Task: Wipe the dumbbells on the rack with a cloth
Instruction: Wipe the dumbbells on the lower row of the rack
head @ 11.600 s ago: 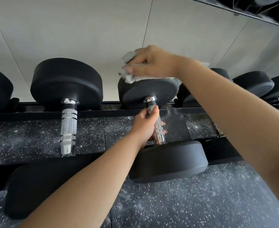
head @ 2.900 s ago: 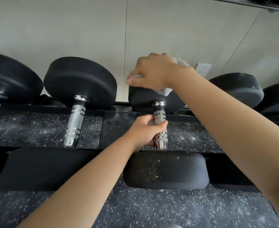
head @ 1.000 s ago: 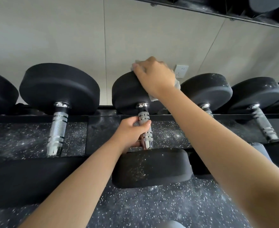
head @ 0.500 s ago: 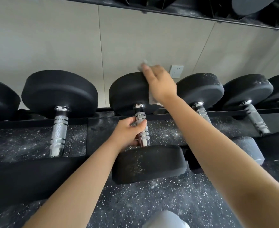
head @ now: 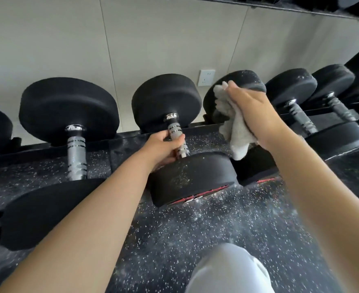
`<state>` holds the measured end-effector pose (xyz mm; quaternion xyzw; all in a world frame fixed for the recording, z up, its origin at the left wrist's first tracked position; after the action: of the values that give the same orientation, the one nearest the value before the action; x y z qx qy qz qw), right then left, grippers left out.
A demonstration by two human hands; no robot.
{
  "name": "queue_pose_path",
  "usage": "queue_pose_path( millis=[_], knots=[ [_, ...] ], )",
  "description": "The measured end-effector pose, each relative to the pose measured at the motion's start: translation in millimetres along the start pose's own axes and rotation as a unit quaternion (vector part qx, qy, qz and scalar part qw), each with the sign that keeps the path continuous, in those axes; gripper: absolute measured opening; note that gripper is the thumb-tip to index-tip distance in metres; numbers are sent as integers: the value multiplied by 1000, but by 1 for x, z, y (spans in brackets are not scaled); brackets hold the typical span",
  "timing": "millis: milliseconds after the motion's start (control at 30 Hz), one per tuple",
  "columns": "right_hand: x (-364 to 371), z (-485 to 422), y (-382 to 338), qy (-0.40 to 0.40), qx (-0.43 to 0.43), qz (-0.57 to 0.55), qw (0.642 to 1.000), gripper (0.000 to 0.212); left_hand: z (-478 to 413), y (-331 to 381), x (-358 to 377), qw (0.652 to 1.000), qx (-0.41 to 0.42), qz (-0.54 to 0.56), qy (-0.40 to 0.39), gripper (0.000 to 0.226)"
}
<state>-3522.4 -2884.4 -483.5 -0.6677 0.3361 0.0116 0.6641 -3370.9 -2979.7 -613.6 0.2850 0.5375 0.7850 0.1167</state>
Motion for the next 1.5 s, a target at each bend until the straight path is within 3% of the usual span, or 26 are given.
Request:
queue_pose_path(
  millis=[133,233,400,433,467,533,600,667,767,833,933,1000,1067,1167,1233,1267,1333,1400,1433,1500],
  knots=[
    [34,47,25,-73,-31,63,995,45,3,0,2,999,0,31,14,29],
    [49,56,39,-12,-97,132,986,43,7,0,2,1000,7,22,10,39],
    [68,76,9,97,-255,364,891,46,6,1,-2,999,24,-18,18,48],
    [69,75,12,89,-265,358,891,43,6,1,-3,999,21,-24,20,47],
    [66,70,19,68,-252,314,913,38,6,1,-2,999,18,-30,26,43],
    [51,58,35,19,-150,129,980,26,9,1,1,1000,3,-14,26,39],
    [42,56,46,14,-56,23,998,22,10,0,3,1000,0,7,23,43],
    [46,64,43,48,-74,111,990,24,13,0,3,1000,-1,5,23,43],
    [61,88,19,122,-218,310,917,31,15,1,3,1000,11,6,19,29],
    [61,90,14,112,-284,326,895,31,17,4,4,1000,12,5,25,23],
    [48,68,28,25,-223,191,956,29,20,3,4,1000,-4,-16,24,22],
    [45,63,30,11,-177,164,970,29,20,3,3,999,-16,-23,19,26],
    [56,70,16,48,-214,254,942,35,19,6,3,999,-25,-27,3,23],
    [94,98,-11,73,-381,390,835,35,18,12,4,999,-39,-7,-13,15],
    [107,106,-18,48,-469,403,784,34,23,14,5,998,-54,-15,-9,14],
    [105,103,-18,27,-489,389,780,32,25,13,5,998,-58,-15,-10,17],
    [87,90,-14,-11,-485,321,813,27,24,11,7,999,-51,-16,-7,22],
    [68,74,-10,-44,-408,236,881,30,23,10,7,999,-40,-12,-1,29],
    [66,72,-9,-42,-373,229,898,31,21,8,6,999,-42,-14,-3,32],
    [77,77,-12,-2,-378,318,870,24,22,8,6,998,-56,-42,-9,33]
  ],
)
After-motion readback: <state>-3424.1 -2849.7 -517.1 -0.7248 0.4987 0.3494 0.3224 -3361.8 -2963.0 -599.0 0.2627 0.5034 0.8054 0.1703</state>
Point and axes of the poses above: each hand's wrist, its own z-axis away from the middle knuckle, its own x-axis out of the palm, y = z × x, the point moved 6 cm from there along -z, towards the middle knuckle, and after that the axes turned 10 degrees about z, right-handed, at the moved point
